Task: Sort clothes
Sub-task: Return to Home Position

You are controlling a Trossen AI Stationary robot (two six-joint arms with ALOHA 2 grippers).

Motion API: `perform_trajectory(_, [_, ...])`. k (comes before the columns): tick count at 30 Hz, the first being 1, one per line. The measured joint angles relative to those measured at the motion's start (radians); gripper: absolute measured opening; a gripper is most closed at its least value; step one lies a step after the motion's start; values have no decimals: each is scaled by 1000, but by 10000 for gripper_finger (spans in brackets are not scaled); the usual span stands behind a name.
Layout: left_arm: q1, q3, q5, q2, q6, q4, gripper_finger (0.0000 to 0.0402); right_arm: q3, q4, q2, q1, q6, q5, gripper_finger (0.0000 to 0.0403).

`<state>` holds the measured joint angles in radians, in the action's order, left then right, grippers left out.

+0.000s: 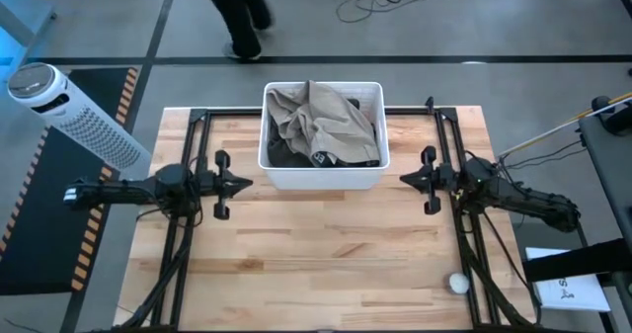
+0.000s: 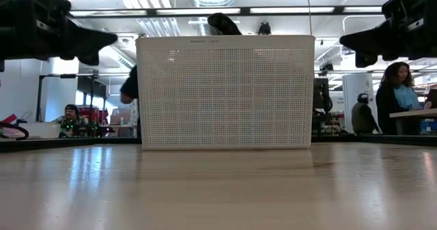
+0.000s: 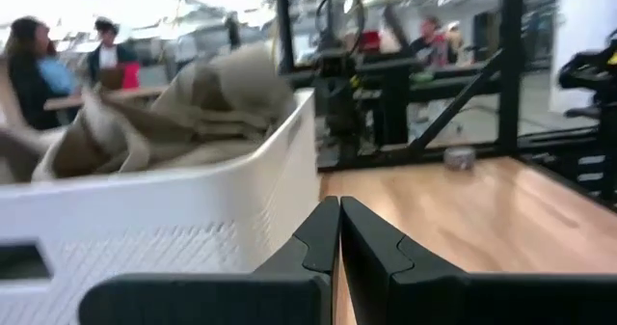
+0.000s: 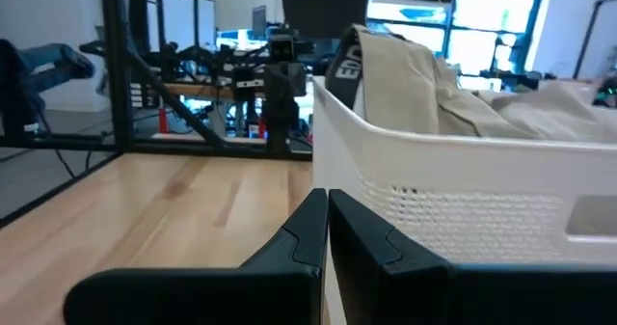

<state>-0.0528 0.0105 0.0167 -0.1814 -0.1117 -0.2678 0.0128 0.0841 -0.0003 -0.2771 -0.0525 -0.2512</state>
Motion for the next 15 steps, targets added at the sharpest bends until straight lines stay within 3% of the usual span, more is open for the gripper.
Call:
perform_trajectory(4, [41,0,1,54,-27,20,0,0,0,0,0,-15,-12,0])
perform_trajectory(10, [55,0,48,175,18,231,0,-1,-3,0,0,-26,-16,0])
perform_trajectory(15, [59,-1,45,181,28,242,0,-1,-9,0,0,-26,-19,0])
